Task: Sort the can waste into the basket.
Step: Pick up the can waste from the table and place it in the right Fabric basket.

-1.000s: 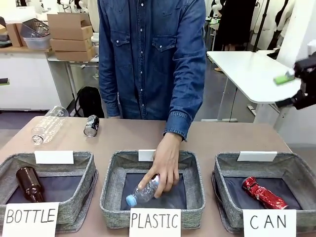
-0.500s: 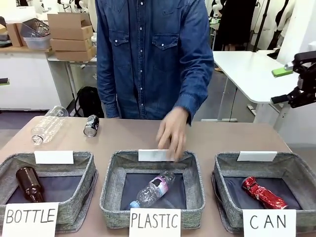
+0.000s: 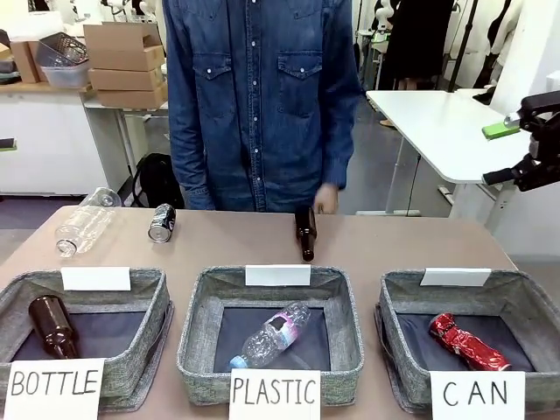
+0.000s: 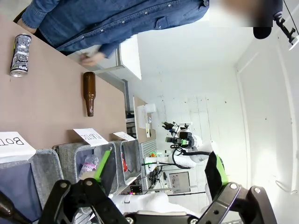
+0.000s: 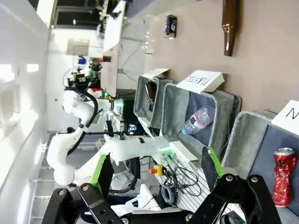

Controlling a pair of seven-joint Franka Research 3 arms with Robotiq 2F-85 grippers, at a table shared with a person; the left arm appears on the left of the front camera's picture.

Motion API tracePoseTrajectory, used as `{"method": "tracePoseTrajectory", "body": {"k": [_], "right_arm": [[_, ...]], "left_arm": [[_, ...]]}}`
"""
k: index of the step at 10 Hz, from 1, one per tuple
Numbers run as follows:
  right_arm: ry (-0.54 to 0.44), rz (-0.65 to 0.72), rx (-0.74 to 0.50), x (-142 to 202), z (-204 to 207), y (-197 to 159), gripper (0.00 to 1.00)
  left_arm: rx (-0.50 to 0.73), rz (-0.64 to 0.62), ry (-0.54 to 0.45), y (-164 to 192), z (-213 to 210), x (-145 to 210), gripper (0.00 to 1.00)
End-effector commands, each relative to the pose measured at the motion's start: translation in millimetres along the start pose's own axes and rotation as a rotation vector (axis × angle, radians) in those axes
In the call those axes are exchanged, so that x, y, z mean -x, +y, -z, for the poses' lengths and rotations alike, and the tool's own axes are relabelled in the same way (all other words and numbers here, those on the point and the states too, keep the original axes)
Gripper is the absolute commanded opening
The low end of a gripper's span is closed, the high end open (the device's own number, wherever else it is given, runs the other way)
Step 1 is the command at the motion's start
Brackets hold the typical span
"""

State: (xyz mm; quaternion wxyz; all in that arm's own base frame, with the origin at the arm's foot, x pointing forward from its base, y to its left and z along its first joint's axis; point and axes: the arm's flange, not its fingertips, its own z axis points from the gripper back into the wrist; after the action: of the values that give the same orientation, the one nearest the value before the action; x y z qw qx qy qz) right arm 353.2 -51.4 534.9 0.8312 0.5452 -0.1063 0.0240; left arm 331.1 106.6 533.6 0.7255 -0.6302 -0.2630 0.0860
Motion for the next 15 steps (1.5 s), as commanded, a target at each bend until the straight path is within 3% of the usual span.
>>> {"method": "tracePoseTrajectory", "body": {"k": [1, 9, 10, 12, 13, 14, 15], "right_arm": [[0.012, -0.031, -0.001, 1, -4, 0, 1.0], [0.012, -0.031, -0.001, 1, -4, 0, 1.0], [0.012, -0.031, -0.001, 1, -4, 0, 1.0], [0.012, -0.031, -0.001, 1, -4, 0, 1.0], [0.012, -0.031, -0.001, 1, -4, 0, 1.0], [0.012, -0.031, -0.001, 1, -4, 0, 1.0], [0.012, -0.031, -0.001, 1, -4, 0, 1.0]], "left_arm": [[0.026, 0.017, -0.007, -2, 1, 0, 1.0], [0.0, 0.0, 0.0, 0, 0, 0, 1.0], [-0.101, 0.076, 0.053, -6, 27, 0, 1.0], [-0.303, 0.191, 0.259, -5, 94, 4, 1.0], [-0.424, 0.266, 0.305, -1, 120, 8, 1.0], [-0.499, 0.314, 0.23, -2, 139, 8, 1.0], [-0.3, 0.173, 0.245, -6, 103, 16, 1.0]]}}
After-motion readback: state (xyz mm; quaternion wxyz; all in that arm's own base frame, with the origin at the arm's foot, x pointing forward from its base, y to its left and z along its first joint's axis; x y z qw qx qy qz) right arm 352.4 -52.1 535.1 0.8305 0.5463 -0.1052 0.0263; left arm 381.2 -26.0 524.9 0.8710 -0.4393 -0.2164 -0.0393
